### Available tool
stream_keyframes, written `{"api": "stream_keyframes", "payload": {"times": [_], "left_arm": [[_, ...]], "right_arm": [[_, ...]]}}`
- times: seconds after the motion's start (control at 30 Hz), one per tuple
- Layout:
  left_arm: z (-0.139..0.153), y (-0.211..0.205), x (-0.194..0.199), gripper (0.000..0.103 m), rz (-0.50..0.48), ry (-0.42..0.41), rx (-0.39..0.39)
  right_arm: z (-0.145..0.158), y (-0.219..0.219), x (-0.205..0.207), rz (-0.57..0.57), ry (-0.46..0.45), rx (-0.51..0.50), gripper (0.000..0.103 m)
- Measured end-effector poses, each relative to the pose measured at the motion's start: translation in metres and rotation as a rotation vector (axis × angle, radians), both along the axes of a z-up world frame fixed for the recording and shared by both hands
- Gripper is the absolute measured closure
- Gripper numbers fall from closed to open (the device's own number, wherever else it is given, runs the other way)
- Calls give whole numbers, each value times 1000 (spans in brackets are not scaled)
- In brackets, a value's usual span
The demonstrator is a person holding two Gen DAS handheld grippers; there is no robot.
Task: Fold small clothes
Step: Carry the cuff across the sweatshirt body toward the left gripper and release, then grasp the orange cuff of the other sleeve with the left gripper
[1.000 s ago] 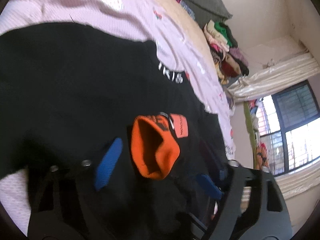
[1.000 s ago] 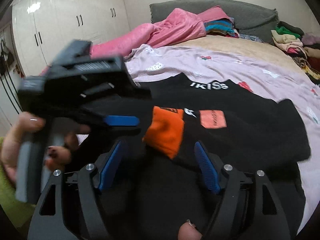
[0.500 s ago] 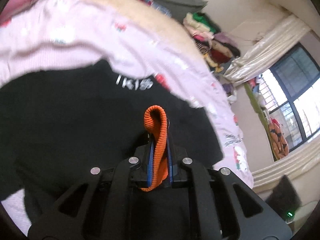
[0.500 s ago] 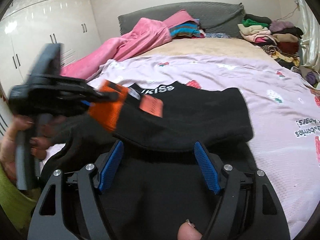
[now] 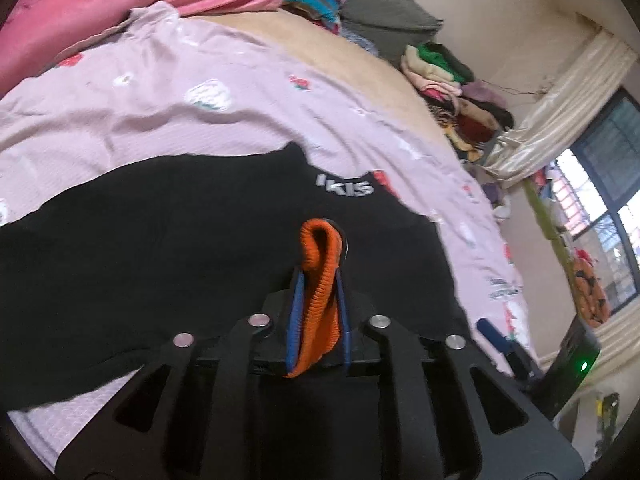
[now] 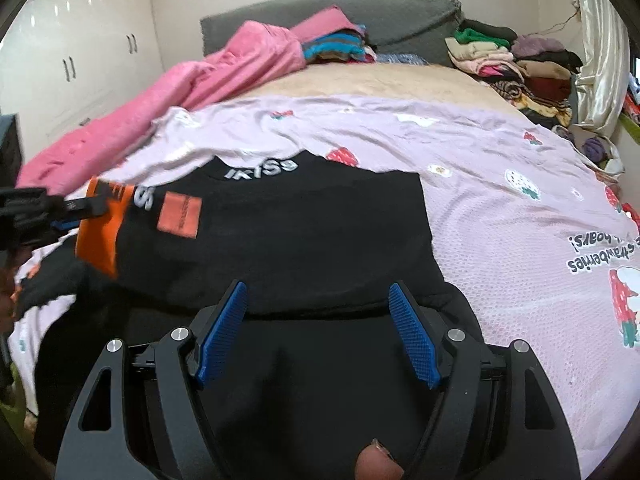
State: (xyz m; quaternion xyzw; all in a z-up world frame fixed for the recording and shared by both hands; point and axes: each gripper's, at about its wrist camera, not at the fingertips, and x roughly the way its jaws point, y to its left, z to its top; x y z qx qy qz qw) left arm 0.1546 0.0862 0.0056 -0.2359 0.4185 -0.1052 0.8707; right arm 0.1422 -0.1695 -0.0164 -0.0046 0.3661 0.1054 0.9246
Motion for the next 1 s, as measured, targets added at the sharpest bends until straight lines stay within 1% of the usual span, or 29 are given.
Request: {"api": "stream_keyframes", "payload": {"times": [0.13, 0.2, 0.3, 0.37, 0.4, 0.43, 0.5, 0.53, 0.57, 0.63, 0.67, 0.7, 0.73, 0.77, 0.8, 0.83, 0.9, 0.97, 1.0], "left_arm": [[3, 9, -6, 93, 42, -19, 67], [2, 8, -6, 93, 31, -16, 82], [-18, -1, 2, 93, -4, 57, 119], [-34, -4, 6, 87, -10, 112, 146], [-44, -3, 7, 86, -4, 149, 158], [-52, -2, 6, 85, 0, 166, 157], [-57, 3, 1, 85, 2, 165, 142], [-54, 5, -2, 84, 5, 157, 140], [-50, 7, -5, 75, 7, 149, 141], [-38, 12, -13, 63, 18, 114, 150], [-32, 15, -18, 62, 29, 103, 157], [-27, 19, -23, 60, 39, 94, 156], [-24, 22, -27, 53, 49, 87, 157], [-20, 25, -30, 46, 63, 80, 165], [-15, 29, -36, 42, 76, 69, 178], [-12, 31, -39, 36, 83, 64, 184], [-7, 36, -46, 29, 101, 56, 190], [-3, 42, -52, 16, 124, 55, 200], [-2, 44, -56, 13, 136, 58, 213]], "right_arm": [[-6, 10, 19, -4, 29, -29, 31], [-9, 18, 27, 9, 40, -38, 31], [-16, 29, 38, 24, 66, -54, 31], [-22, 36, 44, 32, 92, -69, 31], [-27, 39, 47, 32, 109, -83, 31], [-30, 41, 48, 32, 126, -93, 31], [-39, 42, 51, 25, 166, -110, 31], [-39, 41, 50, 22, 163, -103, 31], [-36, 41, 46, 25, 152, -88, 31], [-30, 41, 40, 37, 131, -53, 30], [-26, 41, 35, 44, 119, -32, 28], [-23, 43, 31, 50, 106, -21, 23], [-19, 45, 27, 57, 93, -14, 21], [-14, 48, 22, 71, 79, -7, 21], [-11, 51, 19, 80, 69, -4, 20], [-8, 53, 16, 87, 59, -2, 15], [1, 60, 8, 101, 27, 5, 9], [6, 65, 3, 112, 13, 14, 8], [9, 69, 0, 119, 8, 17, 7]]}}
